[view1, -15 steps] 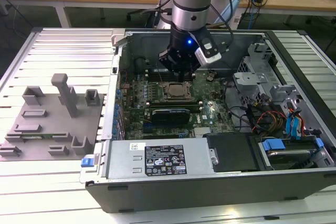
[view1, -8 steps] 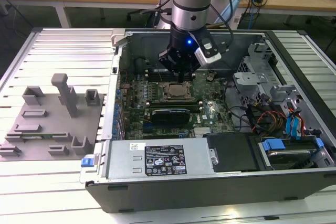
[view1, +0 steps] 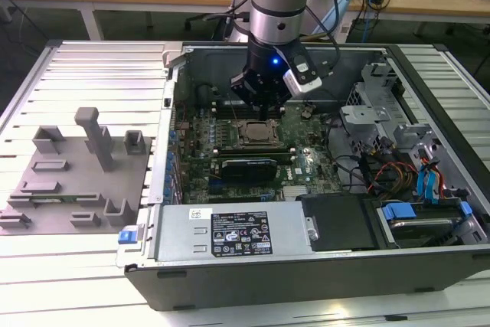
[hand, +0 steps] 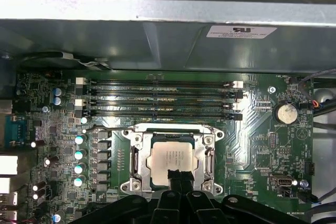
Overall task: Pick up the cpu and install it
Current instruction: 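Install the first cpu locking lever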
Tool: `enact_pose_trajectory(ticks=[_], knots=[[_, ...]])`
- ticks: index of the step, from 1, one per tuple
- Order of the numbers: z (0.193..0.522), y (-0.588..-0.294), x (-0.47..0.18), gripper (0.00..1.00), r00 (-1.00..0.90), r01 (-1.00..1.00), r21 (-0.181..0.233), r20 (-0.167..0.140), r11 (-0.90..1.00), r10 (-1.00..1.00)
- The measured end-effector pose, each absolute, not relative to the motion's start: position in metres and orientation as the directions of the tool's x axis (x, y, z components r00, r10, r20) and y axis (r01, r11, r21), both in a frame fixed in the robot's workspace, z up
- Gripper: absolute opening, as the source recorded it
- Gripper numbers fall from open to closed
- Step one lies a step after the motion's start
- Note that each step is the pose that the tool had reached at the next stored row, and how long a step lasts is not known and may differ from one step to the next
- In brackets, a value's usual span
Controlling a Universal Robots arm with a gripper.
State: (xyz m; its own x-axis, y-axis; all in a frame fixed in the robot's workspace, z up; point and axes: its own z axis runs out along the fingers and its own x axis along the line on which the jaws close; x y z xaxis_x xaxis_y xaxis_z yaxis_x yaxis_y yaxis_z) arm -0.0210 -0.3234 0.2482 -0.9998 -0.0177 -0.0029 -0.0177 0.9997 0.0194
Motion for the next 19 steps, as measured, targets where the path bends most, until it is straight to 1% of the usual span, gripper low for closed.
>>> enact_pose_trajectory(ticks=[12, 19], knots=[[0.259, -0.323, -0.021, 0.11, -1.000, -0.018, 0.019, -0.003, 1.000, -0.018], [0.260, -0.323, -0.021, 0.11, -1.000, -0.018, 0.019, -0.003, 1.000, -0.018]])
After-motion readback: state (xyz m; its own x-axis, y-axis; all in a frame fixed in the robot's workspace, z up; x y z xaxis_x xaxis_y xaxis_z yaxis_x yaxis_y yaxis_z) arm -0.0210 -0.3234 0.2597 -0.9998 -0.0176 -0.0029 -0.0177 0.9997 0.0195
